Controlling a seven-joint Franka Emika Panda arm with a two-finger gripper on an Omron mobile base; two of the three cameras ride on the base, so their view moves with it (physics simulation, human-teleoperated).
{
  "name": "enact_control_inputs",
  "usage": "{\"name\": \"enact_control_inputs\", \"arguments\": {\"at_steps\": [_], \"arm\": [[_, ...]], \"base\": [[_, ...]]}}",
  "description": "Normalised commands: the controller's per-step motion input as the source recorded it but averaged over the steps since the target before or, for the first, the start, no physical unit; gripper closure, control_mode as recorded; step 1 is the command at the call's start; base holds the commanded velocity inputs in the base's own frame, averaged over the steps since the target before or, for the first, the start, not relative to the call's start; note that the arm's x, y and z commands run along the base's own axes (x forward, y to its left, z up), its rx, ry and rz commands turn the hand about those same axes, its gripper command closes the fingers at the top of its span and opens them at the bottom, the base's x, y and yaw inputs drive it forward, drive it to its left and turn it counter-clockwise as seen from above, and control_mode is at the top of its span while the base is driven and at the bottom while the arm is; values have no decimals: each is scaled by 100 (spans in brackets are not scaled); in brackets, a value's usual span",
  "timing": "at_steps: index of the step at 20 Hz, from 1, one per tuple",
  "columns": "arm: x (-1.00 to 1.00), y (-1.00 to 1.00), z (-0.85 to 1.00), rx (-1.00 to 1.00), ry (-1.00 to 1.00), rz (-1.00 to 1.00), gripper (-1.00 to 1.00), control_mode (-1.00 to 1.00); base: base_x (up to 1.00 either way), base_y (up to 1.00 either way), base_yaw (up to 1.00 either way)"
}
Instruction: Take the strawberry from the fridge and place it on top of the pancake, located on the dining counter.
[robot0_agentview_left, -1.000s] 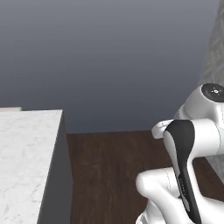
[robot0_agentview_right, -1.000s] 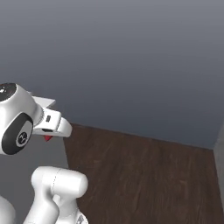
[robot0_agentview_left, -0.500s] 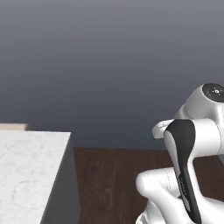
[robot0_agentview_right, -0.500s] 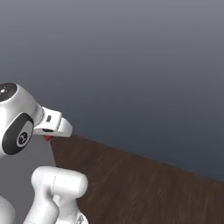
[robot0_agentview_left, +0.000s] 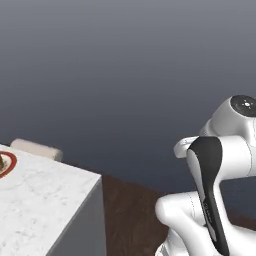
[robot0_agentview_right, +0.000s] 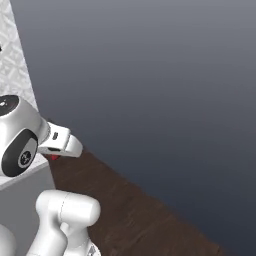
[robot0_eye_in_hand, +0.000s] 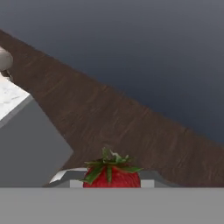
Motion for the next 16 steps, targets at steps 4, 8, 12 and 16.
{"name": "enact_control_inputs", "arguments": {"at_steps": [4, 8, 12, 16], "arm": [[0, 0, 0, 0, 0, 0, 100, 100], [0, 0, 0, 0, 0, 0, 100, 100], [0, 0, 0, 0, 0, 0, 100, 100], [0, 0, 0, 0, 0, 0, 100, 100]], "base": [[97, -38, 71], [77, -31, 79], [76, -51, 74], [29, -72, 64]]}}
